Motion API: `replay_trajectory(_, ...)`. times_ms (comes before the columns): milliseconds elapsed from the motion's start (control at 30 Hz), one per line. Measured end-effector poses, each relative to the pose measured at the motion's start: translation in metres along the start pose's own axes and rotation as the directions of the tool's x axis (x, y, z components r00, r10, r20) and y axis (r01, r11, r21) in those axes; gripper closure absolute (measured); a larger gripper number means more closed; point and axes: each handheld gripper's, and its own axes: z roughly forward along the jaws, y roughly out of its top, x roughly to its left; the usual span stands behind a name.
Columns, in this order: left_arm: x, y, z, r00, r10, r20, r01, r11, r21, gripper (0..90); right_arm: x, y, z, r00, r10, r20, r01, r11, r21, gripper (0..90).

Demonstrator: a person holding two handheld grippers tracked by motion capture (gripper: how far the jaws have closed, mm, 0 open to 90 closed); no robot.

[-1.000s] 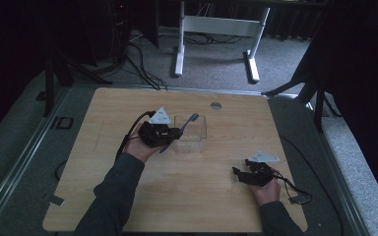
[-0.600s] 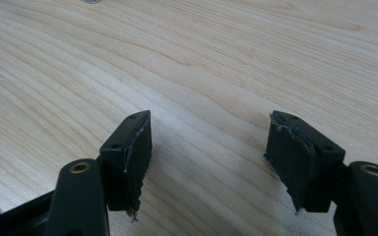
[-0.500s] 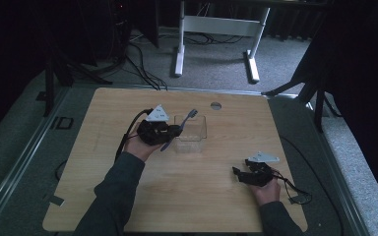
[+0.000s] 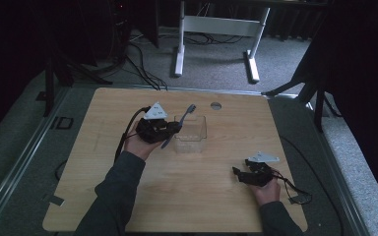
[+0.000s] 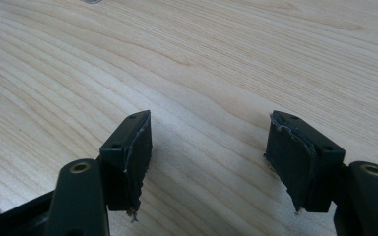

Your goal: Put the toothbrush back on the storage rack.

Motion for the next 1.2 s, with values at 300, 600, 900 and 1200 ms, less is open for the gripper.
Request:
replay_trajectory(300,0.0006,0.0002,0.0011,0.9998,-0.018,0.003,0.018,0.9998,0.0,78.6,0.0,0.0,0.0,1.0,0.0,0.0,0.0,1.0,0.001,33.5)
replay_trajectory(600,-0.0002,0.0019,0.0001,0.9996,-0.027,0.001,0.027,0.9993,-0.024,78.6,-0.0001,0.0,0.0,1.0,-0.003,-0.001,0.003,1.0,0.001,33.4)
replay_trajectory(900,-0.0001,0.0025,-0.0003,0.9995,-0.031,0.001,0.031,0.9988,-0.037,78.7,-0.0001,0.0,0.0,1.0,-0.003,-0.001,0.003,1.0,0.001,33.3)
replay_trajectory(1200,-0.0012,0.0053,0.001,0.9984,-0.056,0.0,0.056,0.9959,-0.07,78.7,-0.0001,0.0,0.0,1.0,-0.003,-0.001,0.003,1.0,0.001,33.4)
